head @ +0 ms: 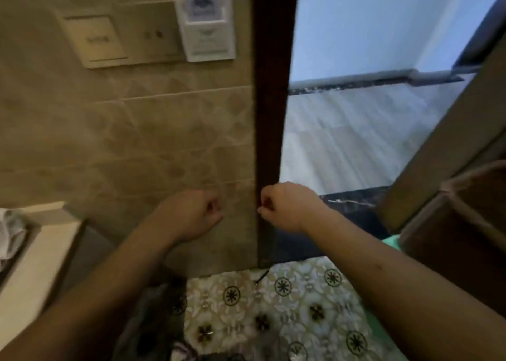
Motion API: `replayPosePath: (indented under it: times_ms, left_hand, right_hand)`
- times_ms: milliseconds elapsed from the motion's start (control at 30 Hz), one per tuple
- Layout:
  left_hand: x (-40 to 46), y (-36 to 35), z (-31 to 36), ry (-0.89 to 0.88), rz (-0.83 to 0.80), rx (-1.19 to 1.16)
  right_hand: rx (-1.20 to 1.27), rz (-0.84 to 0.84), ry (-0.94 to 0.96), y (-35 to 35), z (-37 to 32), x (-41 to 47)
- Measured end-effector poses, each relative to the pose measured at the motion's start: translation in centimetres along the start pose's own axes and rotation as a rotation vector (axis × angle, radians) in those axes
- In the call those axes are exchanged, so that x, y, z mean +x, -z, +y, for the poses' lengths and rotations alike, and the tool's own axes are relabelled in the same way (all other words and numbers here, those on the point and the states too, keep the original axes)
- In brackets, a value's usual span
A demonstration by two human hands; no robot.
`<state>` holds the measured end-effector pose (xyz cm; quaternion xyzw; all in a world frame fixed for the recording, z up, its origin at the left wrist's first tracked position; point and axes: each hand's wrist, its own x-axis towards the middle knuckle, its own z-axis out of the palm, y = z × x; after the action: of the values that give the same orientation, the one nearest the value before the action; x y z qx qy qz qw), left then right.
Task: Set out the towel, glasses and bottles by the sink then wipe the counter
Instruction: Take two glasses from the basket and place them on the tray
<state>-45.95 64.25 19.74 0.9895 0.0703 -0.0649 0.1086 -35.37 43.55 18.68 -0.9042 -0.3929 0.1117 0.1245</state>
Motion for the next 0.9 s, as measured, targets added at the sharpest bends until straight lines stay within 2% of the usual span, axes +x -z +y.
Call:
replayPosePath:
  times_ms: [233, 500, 733, 900]
  left_hand:
    - [6.7, -3.1, 19.1, -0.343, -0.084, 0.103]
    - [13.9, -6.7, 35.5, -0.656, -0.167, 0.200]
    - [21.2, -11.3, 48.1, -0.922, -0.243, 0.128]
    - [28.5, -14.5, 55.3, -0.972, -0.305, 0.057]
  right_hand:
    - [0.016, 0.091, -0.340, 2.8, 14.5, -13.4]
    - [0.065, 0.165, -0.712, 3.7, 25.5, -25.3]
    - [0.098, 0.101, -0.946, 4.6, 34.6, -30.8]
    - [0.103, 0.049, -1.069, 6.8, 42.1, -31.9]
